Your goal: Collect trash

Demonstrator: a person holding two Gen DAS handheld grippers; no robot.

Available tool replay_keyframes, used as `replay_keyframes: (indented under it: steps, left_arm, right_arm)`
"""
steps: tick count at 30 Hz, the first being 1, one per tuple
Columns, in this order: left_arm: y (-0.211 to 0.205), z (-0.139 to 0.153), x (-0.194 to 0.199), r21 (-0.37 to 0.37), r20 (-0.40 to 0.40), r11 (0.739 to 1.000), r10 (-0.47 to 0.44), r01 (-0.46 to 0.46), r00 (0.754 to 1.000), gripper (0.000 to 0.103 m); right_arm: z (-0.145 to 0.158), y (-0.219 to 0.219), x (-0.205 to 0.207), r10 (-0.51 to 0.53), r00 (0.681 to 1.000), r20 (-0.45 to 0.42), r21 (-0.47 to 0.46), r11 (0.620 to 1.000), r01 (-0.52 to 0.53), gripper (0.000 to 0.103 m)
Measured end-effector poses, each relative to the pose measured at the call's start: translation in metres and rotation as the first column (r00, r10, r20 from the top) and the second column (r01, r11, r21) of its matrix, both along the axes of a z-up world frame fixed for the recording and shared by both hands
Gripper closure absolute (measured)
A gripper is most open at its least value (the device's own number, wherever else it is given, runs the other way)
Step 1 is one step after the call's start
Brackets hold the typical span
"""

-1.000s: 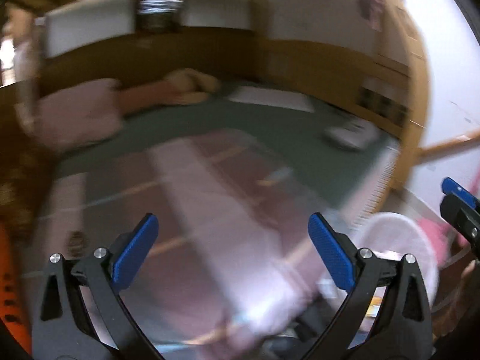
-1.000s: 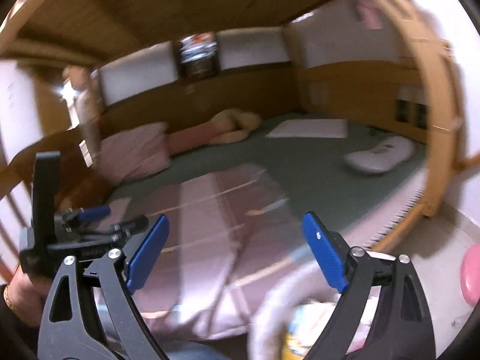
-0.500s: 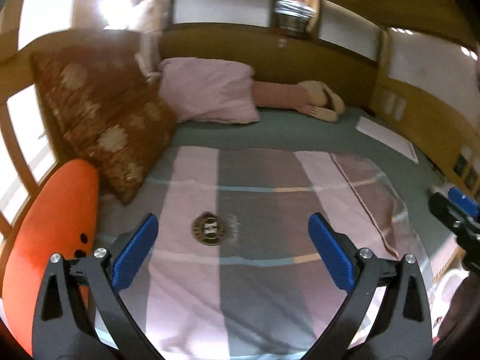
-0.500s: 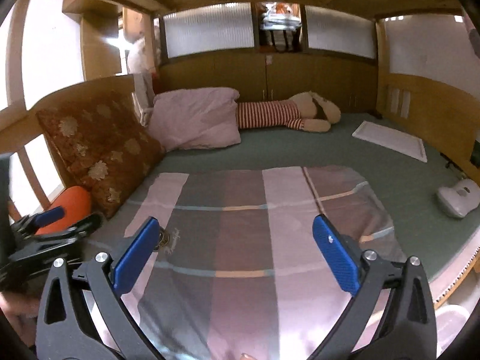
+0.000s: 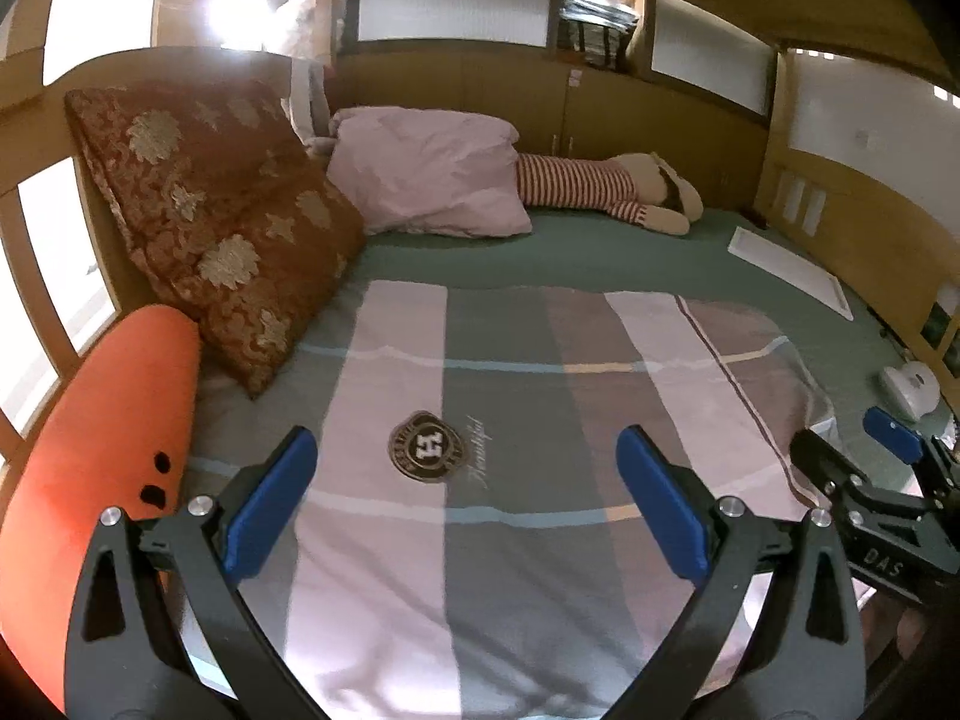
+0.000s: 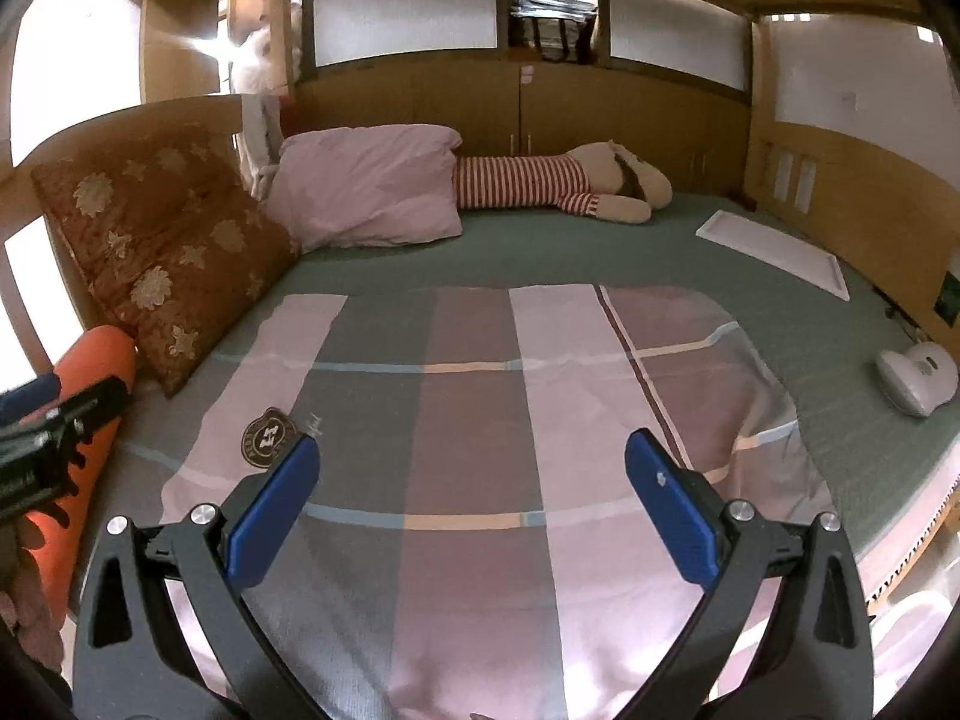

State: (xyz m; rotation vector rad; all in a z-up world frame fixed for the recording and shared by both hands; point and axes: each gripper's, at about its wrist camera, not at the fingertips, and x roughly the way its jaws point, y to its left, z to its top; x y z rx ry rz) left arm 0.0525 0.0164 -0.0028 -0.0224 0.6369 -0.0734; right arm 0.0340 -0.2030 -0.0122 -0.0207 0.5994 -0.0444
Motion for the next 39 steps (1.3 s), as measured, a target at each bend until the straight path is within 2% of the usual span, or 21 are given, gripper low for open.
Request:
replay_keyframes:
  steps: [11,39]
  left_arm:
    - [-0.011,-0.010,0.002,0.002,-0.038,1.000,-0.013,0.013,0.999,0.003]
    - [-0.018,-0.012,0.002,0.008,-0.046,1.000,-0.026,0.026,0.999,0.003]
  right_arm:
    - [0.000,0.003,0.003,0.020,1.000,0.002,0.006,1.000,-0.020,0.003]
    - [0.001,0.004,0.005,0.021,1.000,0.011,0.003,1.000,-0.021,0.003]
